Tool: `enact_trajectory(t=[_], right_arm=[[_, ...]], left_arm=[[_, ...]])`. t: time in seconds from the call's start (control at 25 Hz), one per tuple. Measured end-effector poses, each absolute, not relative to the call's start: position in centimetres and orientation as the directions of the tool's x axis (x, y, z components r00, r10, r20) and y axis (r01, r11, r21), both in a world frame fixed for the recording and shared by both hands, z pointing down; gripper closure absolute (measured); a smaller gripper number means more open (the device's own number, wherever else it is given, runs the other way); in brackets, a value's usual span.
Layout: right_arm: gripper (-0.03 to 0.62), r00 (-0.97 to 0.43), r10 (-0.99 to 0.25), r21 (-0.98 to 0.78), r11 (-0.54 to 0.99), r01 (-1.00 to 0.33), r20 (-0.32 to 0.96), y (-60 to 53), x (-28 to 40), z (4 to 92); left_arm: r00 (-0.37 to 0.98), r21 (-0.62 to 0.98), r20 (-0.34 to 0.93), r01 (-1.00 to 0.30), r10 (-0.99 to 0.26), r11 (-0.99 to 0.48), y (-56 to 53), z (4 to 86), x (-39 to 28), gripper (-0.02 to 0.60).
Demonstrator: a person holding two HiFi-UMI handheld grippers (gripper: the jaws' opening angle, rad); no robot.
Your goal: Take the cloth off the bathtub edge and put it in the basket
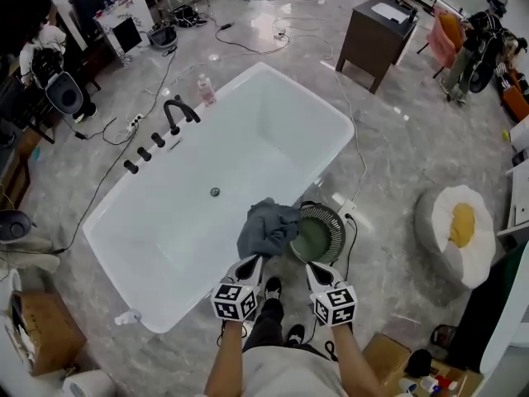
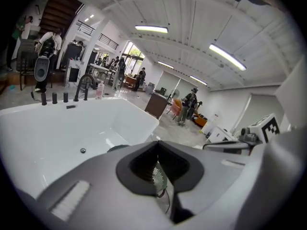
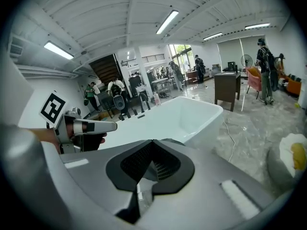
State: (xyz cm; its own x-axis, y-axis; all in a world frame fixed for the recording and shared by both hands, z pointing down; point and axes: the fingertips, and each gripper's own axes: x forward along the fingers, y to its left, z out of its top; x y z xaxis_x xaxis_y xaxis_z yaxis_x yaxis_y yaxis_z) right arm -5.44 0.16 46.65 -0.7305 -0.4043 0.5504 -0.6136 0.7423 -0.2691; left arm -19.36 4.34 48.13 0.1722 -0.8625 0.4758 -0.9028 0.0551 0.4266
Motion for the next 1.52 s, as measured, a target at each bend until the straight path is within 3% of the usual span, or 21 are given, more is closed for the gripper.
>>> enact_trajectory(t=[0.32, 0.52, 0.72, 0.8, 1.04, 1.24, 1.36, 1.52], right_arm=[[0.592, -0.675, -0.521, -0.252, 0.662, -0.706, 0.523, -4.0, -10.0, 50.3], [0.592, -0.715, -0.458, -0.301, 0.687, -0.661, 0.528, -5.0, -13.3, 55.0], [0.592, -0.730, -0.422, -0.342, 0.682, -0.646, 0.537, -6.6, -12.7, 60.6], [0.592, -0.727, -0.408, -0.361, 0.669, -0.650, 0.553, -7.0, -11.2, 63.0], [0.592, -0.745, -0.316, -0.370, 0.714, -0.595, 0.588, -6.0, -10.2, 68.1], [0.592, -0.766, -0.283, -0.385, 0.732, -0.562, 0.577, -6.2, -10.7, 68.9], [0.592, -0.763, -0.278, -0.385, 0.733, -0.561, 0.583, -6.7, -10.2, 69.4], [0.592, -0.753, -0.276, -0.377, 0.732, -0.568, 0.598, -7.1, -9.6, 69.9]], left_arm=[[0.230, 0.406, 0.552, -0.914, -0.801, 0.018, 1.3, 55.2, -20.6, 0.523], [0.221, 0.358, 0.594, -0.934, -0.774, 0.008, -0.4, 60.4, -21.2, 0.514], [0.167, 0.309, 0.621, -0.950, -0.766, 0.043, -2.4, 65.1, -21.8, 0.461], [0.145, 0.269, 0.635, -0.962, -0.759, 0.042, -3.0, 66.3, -21.7, 0.427], [0.100, 0.148, 0.726, -0.989, -0.680, 0.012, -3.6, 70.5, -22.4, 0.232], [0.072, 0.088, 0.789, -0.996, -0.610, -0.003, -4.1, 74.0, -22.8, 0.109], [0.055, 0.056, 0.816, -0.998, -0.575, -0.017, -4.8, 76.1, -22.8, 0.056], [0.049, 0.025, 0.842, -0.998, -0.537, -0.051, -6.0, 78.3, -22.9, 0.040]])
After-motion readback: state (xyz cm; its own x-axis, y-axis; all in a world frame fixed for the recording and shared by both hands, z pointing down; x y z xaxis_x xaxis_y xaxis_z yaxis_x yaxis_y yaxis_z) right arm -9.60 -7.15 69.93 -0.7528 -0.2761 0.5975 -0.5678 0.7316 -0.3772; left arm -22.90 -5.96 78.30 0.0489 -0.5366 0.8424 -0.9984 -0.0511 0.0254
